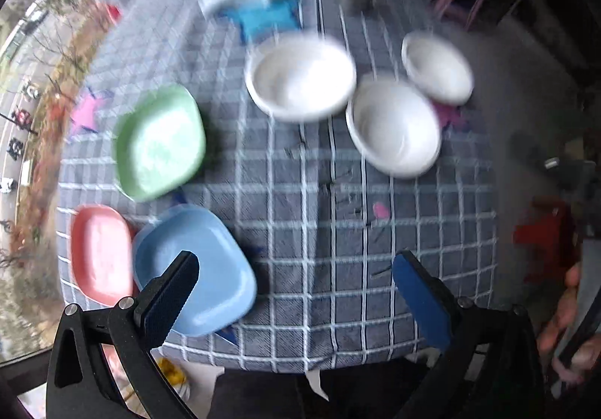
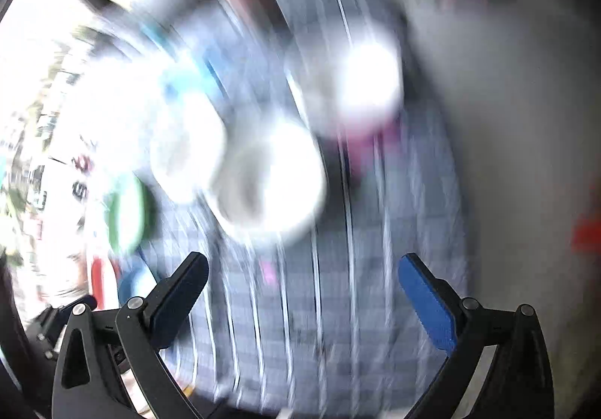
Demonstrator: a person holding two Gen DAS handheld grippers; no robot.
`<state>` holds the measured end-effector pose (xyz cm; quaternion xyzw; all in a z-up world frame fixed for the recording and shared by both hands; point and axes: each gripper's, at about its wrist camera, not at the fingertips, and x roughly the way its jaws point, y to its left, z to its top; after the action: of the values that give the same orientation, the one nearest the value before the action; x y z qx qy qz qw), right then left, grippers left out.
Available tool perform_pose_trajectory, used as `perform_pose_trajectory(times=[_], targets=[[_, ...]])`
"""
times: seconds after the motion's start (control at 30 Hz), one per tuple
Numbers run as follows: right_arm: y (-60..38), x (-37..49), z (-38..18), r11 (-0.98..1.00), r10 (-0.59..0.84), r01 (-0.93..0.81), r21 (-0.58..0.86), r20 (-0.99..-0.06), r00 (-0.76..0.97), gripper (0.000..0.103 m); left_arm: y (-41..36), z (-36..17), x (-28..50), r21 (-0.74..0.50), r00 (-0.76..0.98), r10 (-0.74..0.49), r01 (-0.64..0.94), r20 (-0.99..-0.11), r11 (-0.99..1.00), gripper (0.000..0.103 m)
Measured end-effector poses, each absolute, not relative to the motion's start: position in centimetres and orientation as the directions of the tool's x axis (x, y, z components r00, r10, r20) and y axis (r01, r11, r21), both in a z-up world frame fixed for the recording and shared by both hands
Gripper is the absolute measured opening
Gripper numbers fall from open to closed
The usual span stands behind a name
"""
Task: Organize plates and bowls
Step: 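Raise both tools and swing them over the plates and bowls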
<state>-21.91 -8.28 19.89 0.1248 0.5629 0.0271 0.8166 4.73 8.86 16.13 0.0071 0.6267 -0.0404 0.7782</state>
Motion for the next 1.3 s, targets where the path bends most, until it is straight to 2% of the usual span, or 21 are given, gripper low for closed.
perform_pose_trajectory(times=[0.03,0.07,0.13,0.17,0.2,0.27,0.33,0.43,0.5,0.57,0.6,0.67,0.83,1.03,1.3], targets=[[-7.7,-22.4,22.2,0.971,0.193,0.041,0.235,-0.873,0.449,0.102,9.6,16.5,4.6,-0.026,0.239,-0.040,0.059,-0.970,0.998,0.103],[-7.3,-22.6,22.8,0.960,0.242,0.016,0.280,-0.853,0.462,0.102,10.0,15.7,3.9,-0.019,0.241,-0.031,0.052,-0.970,0.998,0.103],[-7.0,-22.3,21.2,0.916,0.356,0.039,0.400,-0.853,0.381,0.102,11.2,13.3,3.7,0.007,0.137,0.003,0.030,-0.991,1.000,0.103],[-7.1,-21.7,18.9,0.889,0.407,0.095,0.447,-0.870,0.277,0.102,11.3,12.1,3.5,0.016,0.094,0.014,0.017,-0.995,1.000,0.103],[-6.8,-21.0,16.7,0.892,0.399,0.157,0.423,-0.902,0.165,0.101,11.9,11.5,3.6,0.018,0.070,0.017,0.003,-0.997,1.000,0.103],[-6.1,-20.7,15.7,0.922,0.320,0.189,0.337,-0.941,0.112,0.101,12.7,12.1,3.1,0.006,0.079,0.007,-0.004,-0.997,1.000,0.103],[-4.9,-20.5,19.8,0.962,0.230,0.090,0.260,-0.939,0.256,0.101,13.4,13.8,3.0,-0.009,0.133,-0.010,0.012,-0.991,1.000,0.103],[-3.1,-22.1,26.9,0.988,0.150,-0.055,0.143,-0.827,0.542,0.102,14.2,16.0,3.0,-0.016,0.209,-0.024,0.038,-0.978,0.999,0.103],[-1.4,-21.8,28.0,0.989,0.147,-0.090,0.117,-0.790,0.596,0.102,15.0,14.9,3.1,-0.028,0.172,-0.035,0.040,-0.984,0.999,0.103],[0.6,-21.4,25.3,0.984,0.174,-0.108,0.139,-0.859,0.482,0.102,16.2,12.9,2.8,-0.036,0.085,-0.038,0.017,-0.996,0.999,0.103],[1.7,-20.5,22.8,0.983,0.178,-0.111,0.148,-0.919,0.351,0.102,16.7,12.3,2.5,-0.040,0.065,-0.040,0.007,-0.997,0.999,0.103],[2.8,-20.9,20.3,0.983,0.172,-0.109,0.148,-0.951,0.256,0.102,18.5,11.4,1.6,-0.060,0.041,-0.059,-0.032,-0.997,0.998,0.103],[6.2,-21.0,17.6,0.975,0.163,-0.177,0.131,-0.970,0.180,0.102,21.9,9.0,-0.4,-0.110,-0.028,-0.114,-0.124,-0.993,0.986,0.103],[9.7,-23.2,15.9,0.965,0.149,-0.231,0.123,-0.984,0.097,0.102,23.3,7.8,-1.5,-0.128,-0.050,-0.135,-0.128,-0.990,0.983,0.103],[11.8,-23.6,15.9,0.962,0.100,-0.264,0.072,-0.991,0.091,0.102,23.9,7.9,-1.2,-0.133,-0.031,-0.137,-0.099,-0.990,0.986,0.103]])
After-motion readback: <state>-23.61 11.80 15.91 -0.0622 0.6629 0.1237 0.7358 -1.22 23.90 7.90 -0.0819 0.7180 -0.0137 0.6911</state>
